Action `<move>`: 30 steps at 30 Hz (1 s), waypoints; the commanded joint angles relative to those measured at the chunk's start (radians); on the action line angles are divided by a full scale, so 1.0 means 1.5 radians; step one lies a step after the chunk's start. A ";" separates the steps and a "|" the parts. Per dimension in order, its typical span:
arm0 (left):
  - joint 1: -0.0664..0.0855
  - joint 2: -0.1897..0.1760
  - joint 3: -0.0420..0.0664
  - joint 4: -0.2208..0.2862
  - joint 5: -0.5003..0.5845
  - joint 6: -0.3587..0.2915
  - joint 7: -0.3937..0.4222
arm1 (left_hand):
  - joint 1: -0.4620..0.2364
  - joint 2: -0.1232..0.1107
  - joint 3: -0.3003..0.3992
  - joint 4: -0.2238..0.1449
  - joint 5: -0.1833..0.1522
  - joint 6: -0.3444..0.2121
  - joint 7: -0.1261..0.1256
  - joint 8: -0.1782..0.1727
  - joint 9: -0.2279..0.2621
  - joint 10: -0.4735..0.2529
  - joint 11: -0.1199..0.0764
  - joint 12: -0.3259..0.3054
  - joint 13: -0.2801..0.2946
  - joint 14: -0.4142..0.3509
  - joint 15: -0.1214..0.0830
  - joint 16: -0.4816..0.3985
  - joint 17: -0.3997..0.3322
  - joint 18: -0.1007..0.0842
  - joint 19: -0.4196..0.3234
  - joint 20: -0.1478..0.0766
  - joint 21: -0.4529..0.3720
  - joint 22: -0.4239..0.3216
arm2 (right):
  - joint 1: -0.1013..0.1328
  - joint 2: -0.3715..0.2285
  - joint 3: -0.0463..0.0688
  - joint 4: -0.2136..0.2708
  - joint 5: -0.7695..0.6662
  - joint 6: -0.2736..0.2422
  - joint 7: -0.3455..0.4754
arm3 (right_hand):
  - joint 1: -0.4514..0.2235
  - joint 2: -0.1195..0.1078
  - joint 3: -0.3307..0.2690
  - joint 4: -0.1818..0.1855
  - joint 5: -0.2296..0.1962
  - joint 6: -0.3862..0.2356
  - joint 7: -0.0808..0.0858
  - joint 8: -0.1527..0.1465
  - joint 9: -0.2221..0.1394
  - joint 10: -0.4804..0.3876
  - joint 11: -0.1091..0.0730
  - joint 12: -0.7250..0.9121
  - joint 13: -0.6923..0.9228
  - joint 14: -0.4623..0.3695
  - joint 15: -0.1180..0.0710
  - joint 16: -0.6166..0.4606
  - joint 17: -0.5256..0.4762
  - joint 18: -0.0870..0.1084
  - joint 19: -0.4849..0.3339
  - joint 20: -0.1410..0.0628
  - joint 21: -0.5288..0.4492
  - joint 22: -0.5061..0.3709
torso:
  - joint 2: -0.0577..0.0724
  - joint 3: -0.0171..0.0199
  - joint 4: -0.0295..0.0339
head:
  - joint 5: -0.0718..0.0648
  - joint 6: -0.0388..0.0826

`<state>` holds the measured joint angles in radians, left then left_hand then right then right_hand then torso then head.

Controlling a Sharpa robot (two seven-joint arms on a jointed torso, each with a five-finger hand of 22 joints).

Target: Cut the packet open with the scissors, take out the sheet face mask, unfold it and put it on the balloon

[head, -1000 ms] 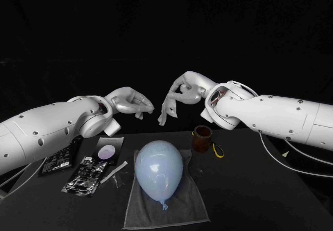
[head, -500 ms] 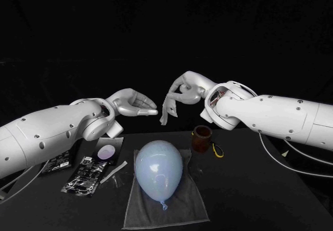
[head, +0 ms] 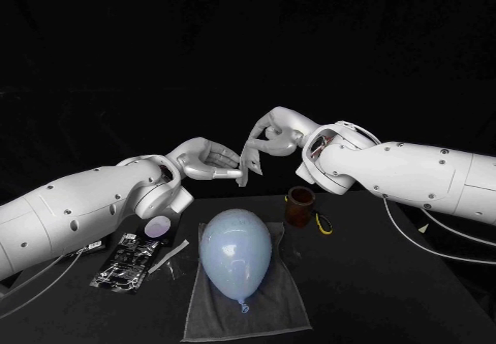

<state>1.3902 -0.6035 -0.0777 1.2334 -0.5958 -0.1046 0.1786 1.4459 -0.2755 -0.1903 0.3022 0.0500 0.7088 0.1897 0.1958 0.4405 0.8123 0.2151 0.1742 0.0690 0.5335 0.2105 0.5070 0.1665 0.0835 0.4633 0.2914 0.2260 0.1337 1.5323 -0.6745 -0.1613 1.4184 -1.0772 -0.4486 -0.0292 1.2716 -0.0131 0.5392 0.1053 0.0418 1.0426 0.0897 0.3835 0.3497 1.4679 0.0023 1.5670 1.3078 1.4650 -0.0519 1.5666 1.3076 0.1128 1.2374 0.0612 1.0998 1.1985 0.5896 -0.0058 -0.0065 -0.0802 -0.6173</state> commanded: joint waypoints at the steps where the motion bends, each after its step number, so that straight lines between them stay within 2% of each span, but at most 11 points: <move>1: -0.001 0.003 0.001 0.004 0.009 -0.035 0.006 | -0.002 -0.002 -0.003 0.000 0.003 0.001 0.045 0.004 -0.001 0.000 0.007 0.005 0.001 0.008 0.000 -0.007 -0.003 -0.007 0.008 0.000 -0.005 -0.004 | 0.001 0.002 0.000 0.002 -0.007 0.004 -0.004 | 0.006 0.000 0.004 -0.001 0.005 0.016 -0.014 0.004 0.022 0.069 -0.005 0.003 0.175 0.070 -0.004 0.003 0.175 0.003 0.001 -0.002 0.002 0.001 | 0.000 0.0004 0.0002 | 0.000 -0.001; 4: -0.001 0.005 0.001 0.005 0.013 -0.044 0.008 | -0.002 0.010 0.008 0.000 0.002 0.009 0.046 0.010 -0.002 0.009 0.008 0.013 0.002 0.022 0.000 -0.014 -0.006 -0.007 0.018 0.000 -0.011 -0.009 | 0.001 0.003 0.000 0.002 -0.007 0.004 -0.004 | 0.006 0.000 0.004 -0.001 0.005 0.016 -0.014 0.004 0.022 0.069 -0.005 0.003 0.175 0.070 -0.004 0.003 0.175 0.003 0.001 -0.002 0.002 0.001 | -0.001 0.0003 0.0002 | 0.000 -0.001; 5: -0.002 0.006 0.001 0.006 0.016 -0.049 0.008 | 0.000 0.020 0.016 -0.001 0.002 0.014 0.046 0.014 -0.002 0.014 0.007 0.018 0.002 0.030 -0.001 -0.016 -0.007 -0.006 0.022 0.000 -0.013 -0.012 | 0.001 0.003 0.000 0.003 -0.007 0.004 -0.005 | 0.006 0.000 0.004 -0.001 0.005 0.016 -0.014 0.004 0.022 0.069 -0.005 0.003 0.175 0.070 -0.004 0.003 0.175 0.003 0.001 -0.002 0.002 0.001 | -0.001 0.0003 0.0002 | 0.000 -0.001; 8: -0.002 0.008 0.001 0.006 0.023 -0.059 0.010 | 0.012 0.062 0.059 -0.003 0.000 0.030 0.045 0.025 -0.004 0.029 0.002 0.030 0.001 0.060 -0.007 -0.026 -0.009 -0.002 0.044 -0.001 -0.019 -0.018 | 0.001 0.003 0.000 0.004 -0.007 0.004 -0.005 | 0.007 0.000 0.005 -0.001 0.005 0.016 -0.014 0.004 0.022 0.069 -0.005 0.003 0.175 0.071 -0.004 0.003 0.175 0.003 0.001 -0.002 0.002 0.001 | -0.001 0.0004 0.0000 | 0.000 -0.001; 9: -0.002 0.008 0.001 0.006 0.024 -0.061 0.010 | 0.013 0.065 0.064 -0.003 0.000 0.032 0.044 0.025 -0.004 0.031 0.001 0.031 0.001 0.064 -0.008 -0.029 -0.010 -0.002 0.047 -0.001 -0.020 -0.019 | 0.001 0.003 0.000 0.005 -0.007 0.004 -0.005 | 0.007 0.000 0.005 -0.001 0.005 0.016 -0.014 0.004 0.022 0.069 -0.005 0.003 0.175 0.071 -0.004 0.003 0.175 0.003 0.001 -0.002 0.002 0.001 | -0.001 0.0005 0.0000 | 0.000 -0.001; 12: -0.002 0.009 0.001 0.007 0.026 -0.066 0.010 | 0.023 0.087 0.089 -0.005 -0.001 0.043 0.042 0.031 -0.007 0.041 -0.002 0.038 0.001 0.084 -0.012 -0.033 -0.011 0.001 0.066 -0.001 -0.021 -0.022 | 0.001 0.004 0.000 0.006 -0.007 0.005 -0.005 | 0.007 0.000 0.005 -0.001 0.005 0.016 -0.014 0.004 0.022 0.069 -0.005 0.003 0.175 0.071 -0.004 0.003 0.175 0.003 0.001 -0.002 0.002 0.001 | 0.000 0.0006 0.0001 | 0.001 -0.001; 17: -0.002 0.011 0.001 0.006 0.028 -0.075 0.010 | 0.037 0.098 0.113 -0.006 -0.001 0.047 0.041 0.033 -0.012 0.045 -0.004 0.042 -0.001 0.099 -0.015 -0.043 -0.012 0.005 0.087 -0.001 -0.024 -0.027 | 0.001 0.004 0.000 0.009 -0.007 0.007 -0.006 | 0.007 -0.001 0.005 -0.002 0.005 0.017 -0.014 0.005 0.022 0.069 -0.005 0.003 0.175 0.071 -0.004 0.003 0.175 0.003 0.001 -0.003 0.002 0.001 | 0.000 0.0006 -0.0003 | 0.001 -0.001; 21: -0.002 0.012 0.001 0.006 0.028 -0.079 0.009 | 0.075 0.118 0.145 -0.013 -0.001 0.055 0.036 0.036 -0.017 0.052 -0.008 0.047 -0.001 0.117 -0.019 -0.049 -0.012 0.011 0.119 -0.001 -0.022 -0.029 | 0.001 0.003 0.000 0.011 -0.007 0.008 -0.006 | 0.008 -0.001 0.006 -0.002 0.005 0.017 -0.014 0.005 0.022 0.069 -0.005 0.003 0.175 0.071 -0.004 0.003 0.175 0.003 0.002 -0.003 0.003 0.002 | -0.001 0.0005 -0.0001 | 0.001 -0.001; 23: -0.002 0.013 0.001 0.005 0.027 -0.079 0.007 | 0.111 0.130 0.171 -0.024 -0.001 0.059 0.032 0.036 -0.021 0.056 -0.012 0.050 -0.001 0.128 -0.023 -0.051 -0.012 0.014 0.134 -0.001 -0.022 -0.031 | 0.000 0.003 0.000 0.012 -0.007 0.008 -0.006 | 0.008 -0.001 0.006 -0.002 0.005 0.017 -0.014 0.005 0.022 0.069 -0.005 0.003 0.175 0.071 -0.004 0.003 0.175 0.003 0.002 -0.003 0.003 0.002 | -0.001 0.0005 -0.0002 | 0.001 -0.001; 28: -0.002 0.013 0.001 0.005 0.024 -0.072 0.004 | 0.158 0.140 0.221 -0.035 -0.001 0.070 0.027 0.035 -0.032 0.064 -0.018 0.050 -0.003 0.152 -0.029 -0.055 -0.011 0.020 0.147 -0.001 -0.027 -0.036 | 0.000 0.004 0.000 0.012 -0.007 0.009 -0.006 | 0.008 -0.001 0.006 -0.003 0.005 0.017 -0.015 0.005 0.022 0.069 -0.005 0.003 0.175 0.071 -0.004 0.003 0.175 0.003 0.002 -0.003 0.003 0.002 | 0.000 0.0006 0.0001 | 0.001 -0.002; 30: -0.002 0.012 0.001 0.006 0.023 -0.066 0.004 | 0.170 0.134 0.258 -0.029 -0.001 0.080 0.025 0.032 -0.041 0.069 -0.019 0.045 -0.004 0.164 -0.031 -0.064 -0.012 0.022 0.153 -0.001 -0.032 -0.040 | 0.000 0.004 0.000 0.011 -0.008 0.009 -0.006 | 0.008 -0.001 0.006 -0.003 0.005 0.017 -0.015 0.005 0.022 0.069 -0.005 0.003 0.175 0.071 -0.004 0.003 0.175 0.003 0.002 -0.003 0.003 0.002 | -0.001 0.0004 0.0000 | 0.001 -0.001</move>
<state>1.3866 -0.5865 -0.0770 1.2402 -0.5651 -0.2062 0.1777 1.6909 -0.0779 0.1842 0.2578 0.0500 0.8232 0.2094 0.2460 0.3824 0.9105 0.1873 0.2470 0.0640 0.7741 0.1632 0.4138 0.1490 0.1001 0.6883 0.2913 0.1806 0.0746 1.5325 -0.6696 -0.1614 1.4356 -1.0781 -0.4436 -0.0361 1.2768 -0.0156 0.5437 0.1005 0.0458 1.0407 0.0877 0.3859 0.3497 1.4663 0.0039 1.5673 1.3081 1.4654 -0.0523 1.5668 1.3074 0.1126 1.2374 0.0612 1.0998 1.2002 0.5888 -0.0049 -0.0065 -0.0788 -0.6191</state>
